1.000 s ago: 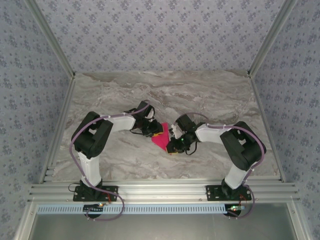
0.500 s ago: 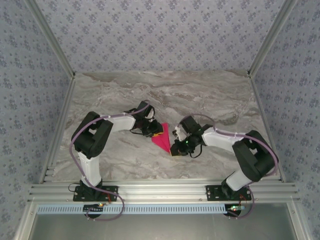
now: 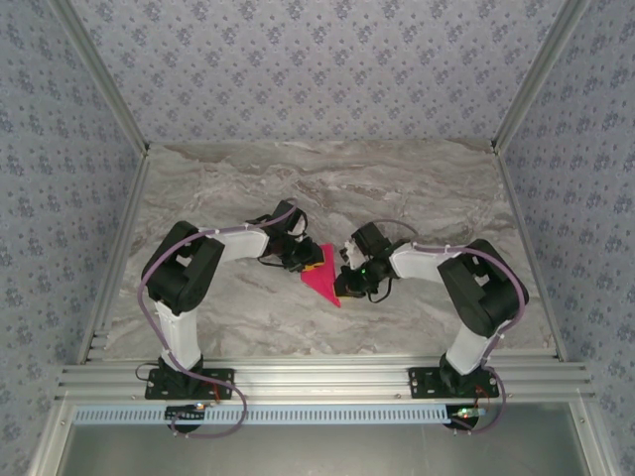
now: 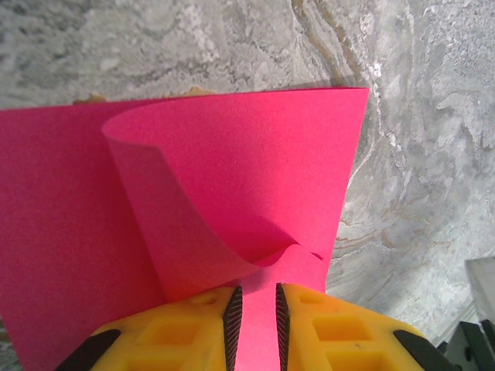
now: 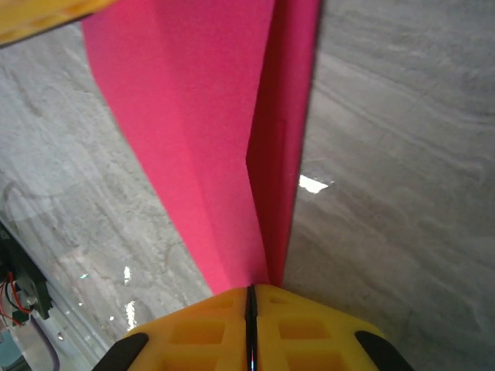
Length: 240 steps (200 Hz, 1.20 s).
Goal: Fold a paper plane with a square sheet of paper (fold left side to right side)
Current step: Fourth fold the wing at the center of the table.
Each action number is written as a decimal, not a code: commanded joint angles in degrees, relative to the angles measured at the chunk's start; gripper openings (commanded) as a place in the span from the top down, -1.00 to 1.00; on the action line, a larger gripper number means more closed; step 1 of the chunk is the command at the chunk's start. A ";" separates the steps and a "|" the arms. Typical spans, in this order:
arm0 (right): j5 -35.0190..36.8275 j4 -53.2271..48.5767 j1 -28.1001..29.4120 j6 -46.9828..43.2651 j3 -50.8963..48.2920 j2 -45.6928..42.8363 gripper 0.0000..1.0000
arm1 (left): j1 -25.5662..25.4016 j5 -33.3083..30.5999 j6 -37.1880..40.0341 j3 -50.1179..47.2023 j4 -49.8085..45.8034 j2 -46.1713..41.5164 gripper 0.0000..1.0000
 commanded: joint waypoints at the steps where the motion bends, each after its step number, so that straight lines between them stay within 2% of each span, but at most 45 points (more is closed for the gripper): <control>1: 1.70 -0.92 0.26 0.41 1.06 1.23 0.77 | 0.09 -3.16 0.78 -1.15 -4.90 1.02 0.54; 55: 6.78 -8.29 0.74 -1.31 0.87 2.27 0.78 | 0.18 -2.70 1.90 1.12 -5.34 -2.64 0.48; 106: 9.32 -10.06 0.87 -1.28 0.48 3.39 0.85 | -0.55 -0.70 2.80 -0.34 -3.52 -9.88 0.41; 147: 10.62 -11.11 0.96 -1.79 0.75 3.56 0.87 | -3.34 4.80 -1.95 -5.67 5.72 -8.85 0.57; 173: 10.99 -11.64 1.13 -1.90 0.79 3.74 0.89 | -4.97 5.63 -3.45 -6.58 9.09 -7.31 0.64; 200: 11.13 -12.21 1.20 -1.97 0.88 4.18 0.89 | -6.04 5.62 -4.03 -6.60 9.86 -5.83 0.68; 240: 12.28 -13.37 1.48 -2.30 1.32 4.10 0.89 | -6.15 1.84 -3.48 -7.99 8.29 -4.23 0.71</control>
